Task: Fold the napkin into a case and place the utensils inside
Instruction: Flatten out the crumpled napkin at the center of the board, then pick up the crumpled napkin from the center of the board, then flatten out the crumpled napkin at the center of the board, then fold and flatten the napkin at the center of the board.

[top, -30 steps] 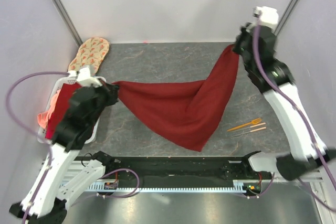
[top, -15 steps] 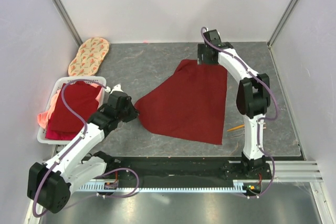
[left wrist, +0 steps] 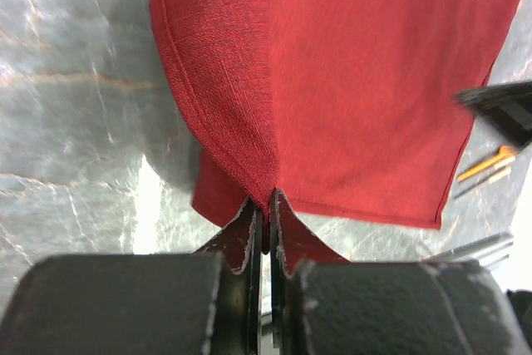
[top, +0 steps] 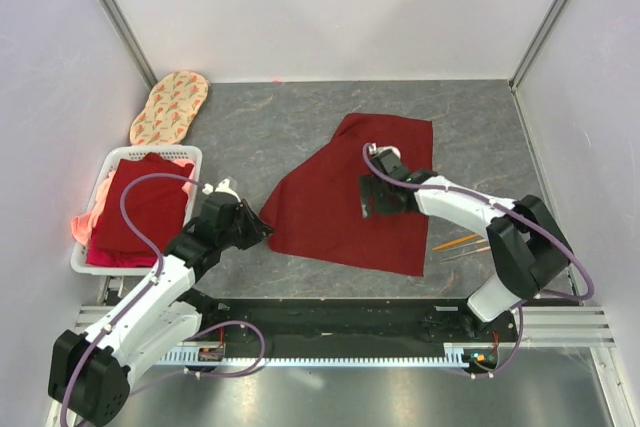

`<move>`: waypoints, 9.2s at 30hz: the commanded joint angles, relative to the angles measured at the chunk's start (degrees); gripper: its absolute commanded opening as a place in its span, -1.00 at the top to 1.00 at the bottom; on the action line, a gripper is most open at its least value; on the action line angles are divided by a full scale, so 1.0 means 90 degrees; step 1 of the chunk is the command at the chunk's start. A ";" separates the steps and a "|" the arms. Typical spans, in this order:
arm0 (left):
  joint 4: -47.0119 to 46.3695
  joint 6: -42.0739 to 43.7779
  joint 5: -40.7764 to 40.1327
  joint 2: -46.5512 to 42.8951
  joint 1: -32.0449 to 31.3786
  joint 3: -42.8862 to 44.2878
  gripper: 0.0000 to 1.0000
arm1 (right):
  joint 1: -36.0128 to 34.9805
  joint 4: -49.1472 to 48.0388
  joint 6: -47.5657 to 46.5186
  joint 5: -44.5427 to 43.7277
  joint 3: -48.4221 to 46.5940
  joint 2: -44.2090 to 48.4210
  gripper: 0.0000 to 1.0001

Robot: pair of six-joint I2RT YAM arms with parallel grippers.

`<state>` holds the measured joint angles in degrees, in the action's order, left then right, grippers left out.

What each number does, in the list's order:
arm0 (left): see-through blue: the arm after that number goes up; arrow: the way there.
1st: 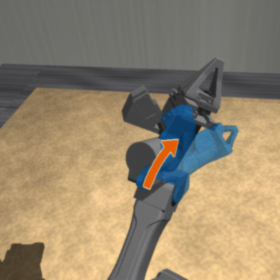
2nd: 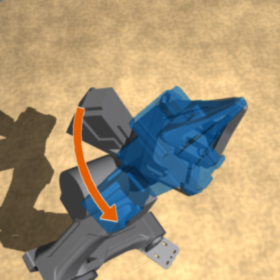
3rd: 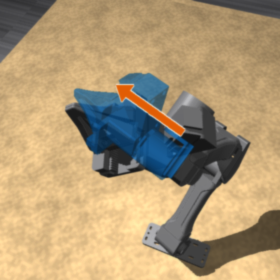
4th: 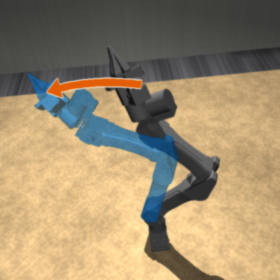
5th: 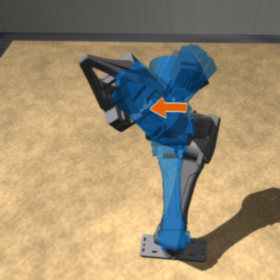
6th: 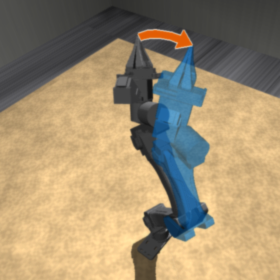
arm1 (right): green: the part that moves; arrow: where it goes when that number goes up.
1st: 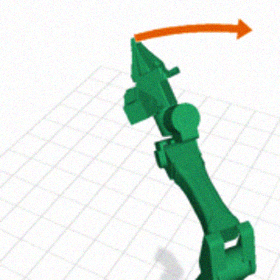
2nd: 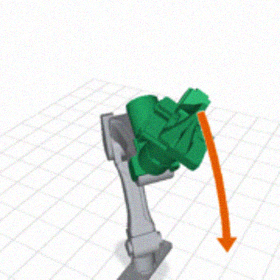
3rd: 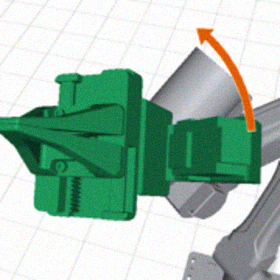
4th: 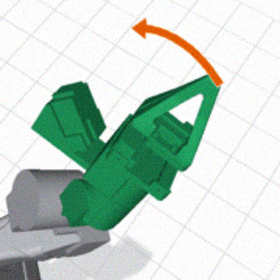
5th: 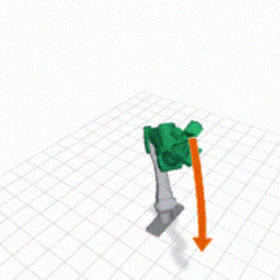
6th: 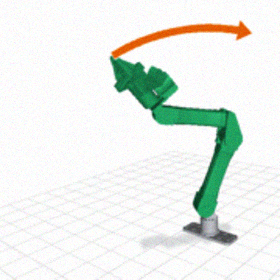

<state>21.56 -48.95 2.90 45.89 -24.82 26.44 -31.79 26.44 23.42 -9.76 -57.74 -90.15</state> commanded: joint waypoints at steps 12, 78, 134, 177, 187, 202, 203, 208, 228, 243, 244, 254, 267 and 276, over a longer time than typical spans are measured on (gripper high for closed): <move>-0.0335 -0.0235 0.0147 0.0163 0.0043 0.0031 0.96 | -0.0609 -0.1385 0.0240 -0.0919 -0.0546 -0.1720 -0.74; 0.0259 -0.0186 0.0128 0.0654 0.0375 0.0158 -0.11 | 0.1687 -0.0194 0.2135 -0.1328 0.1845 0.1129 1.00; 0.0085 0.2245 0.0849 -0.1592 0.0404 0.4736 0.96 | 0.1696 0.1428 -0.0433 -0.0490 -0.2411 0.5728 1.00; -0.2308 0.1737 -0.0167 0.7516 0.2220 0.6886 0.96 | 0.1999 -0.2381 -0.0678 -0.0195 -0.4589 -0.3097 1.00; -0.1927 0.1884 0.0429 0.8016 0.2708 0.7843 0.96 | 0.2331 -0.2030 -0.0610 0.0478 -0.5948 -0.4055 1.00; -0.0150 0.0742 0.0919 0.6710 0.2748 0.6733 0.96 | 0.2380 -0.0164 -0.0356 0.0752 -0.5142 -0.2817 1.00; -0.0101 0.0732 0.0938 0.6515 0.2748 0.6499 0.96 | 0.2390 -0.0125 -0.0356 0.0781 -0.4906 -0.2632 1.00; 0.0377 0.0966 0.1025 0.5225 0.2748 0.5336 0.96 | 0.2429 0.0090 -0.0297 0.0597 -0.3287 -0.1343 1.00; 0.0778 0.1327 0.1397 0.2666 0.2748 0.2053 0.96 | 0.2448 -0.0096 -0.0092 0.1075 0.0672 0.1501 1.00; 0.1530 0.1005 0.1163 0.2567 0.2748 0.1897 0.96 | 0.2448 0.0461 0.0122 0.0987 0.1209 0.2018 1.00; 0.1530 0.0976 0.1076 0.2577 0.2738 0.1829 0.96 | 0.2439 0.0461 0.0122 0.0987 0.1239 0.1999 1.00; 0.1589 0.0820 0.0723 0.2967 0.2738 0.1760 0.96 | 0.2448 0.0442 0.0327 0.0849 0.1434 0.1375 1.00; 0.1286 0.1015 0.0840 0.3817 0.2709 0.1721 0.96 | 0.2439 0.0032 0.0494 0.0957 0.1718 0.0759 1.00; 0.1471 0.1103 0.0743 0.3144 0.2689 0.1867 0.96 | 0.2409 0.0635 0.0464 0.0850 0.1308 0.1343 1.00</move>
<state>32.93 -39.62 10.57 78.06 -0.49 41.82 -9.98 28.36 27.27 -0.75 -42.59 -81.93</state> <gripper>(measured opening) 0.033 0.018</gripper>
